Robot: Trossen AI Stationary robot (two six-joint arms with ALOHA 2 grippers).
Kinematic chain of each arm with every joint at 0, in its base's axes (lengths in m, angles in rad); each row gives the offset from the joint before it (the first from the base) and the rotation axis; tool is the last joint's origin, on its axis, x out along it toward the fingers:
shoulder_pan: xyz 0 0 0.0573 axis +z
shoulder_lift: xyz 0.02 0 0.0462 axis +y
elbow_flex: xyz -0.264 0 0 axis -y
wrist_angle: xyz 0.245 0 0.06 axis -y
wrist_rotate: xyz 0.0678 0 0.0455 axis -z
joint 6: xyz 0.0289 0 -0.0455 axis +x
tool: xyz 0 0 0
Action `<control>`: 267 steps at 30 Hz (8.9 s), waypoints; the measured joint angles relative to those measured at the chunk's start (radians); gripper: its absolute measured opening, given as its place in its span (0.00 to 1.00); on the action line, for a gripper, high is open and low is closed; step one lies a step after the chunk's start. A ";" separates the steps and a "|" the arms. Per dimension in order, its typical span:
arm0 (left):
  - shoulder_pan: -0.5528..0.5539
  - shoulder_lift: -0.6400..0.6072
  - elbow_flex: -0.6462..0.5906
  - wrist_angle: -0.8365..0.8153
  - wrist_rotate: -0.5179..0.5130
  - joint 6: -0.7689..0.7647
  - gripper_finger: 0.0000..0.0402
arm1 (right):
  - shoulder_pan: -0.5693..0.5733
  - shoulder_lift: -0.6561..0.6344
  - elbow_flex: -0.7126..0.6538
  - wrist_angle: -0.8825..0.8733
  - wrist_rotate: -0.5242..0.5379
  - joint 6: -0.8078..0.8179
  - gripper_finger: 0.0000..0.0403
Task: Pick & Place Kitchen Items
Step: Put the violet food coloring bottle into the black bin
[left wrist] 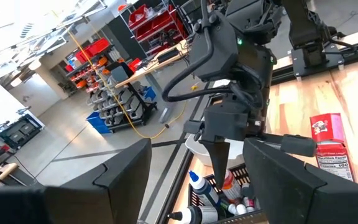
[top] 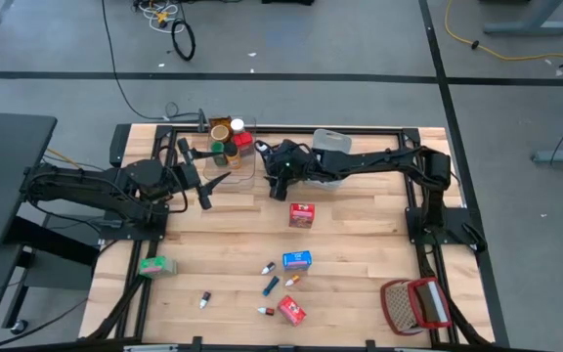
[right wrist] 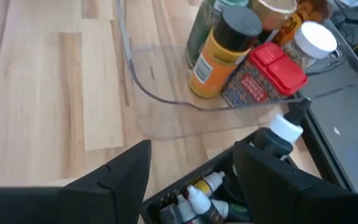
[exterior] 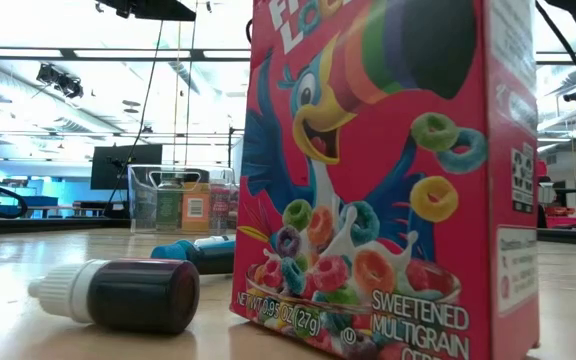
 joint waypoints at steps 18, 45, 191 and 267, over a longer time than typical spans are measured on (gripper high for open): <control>0.000 0.000 0.000 0.000 0.000 0.000 0.66 | 0.152 -0.033 0.000 0.185 0.143 -0.189 0.60; 0.000 0.000 0.000 0.003 0.000 0.000 0.66 | 0.559 -0.070 0.000 0.153 0.164 0.142 0.60; -0.809 1.034 0.301 -0.600 0.502 -2.111 0.65 | 0.232 -0.128 0.000 0.132 -0.122 -0.462 0.48; 0.188 1.041 0.282 0.085 0.085 -0.175 0.17 | 0.554 -0.258 -0.063 -0.656 0.586 0.465 0.27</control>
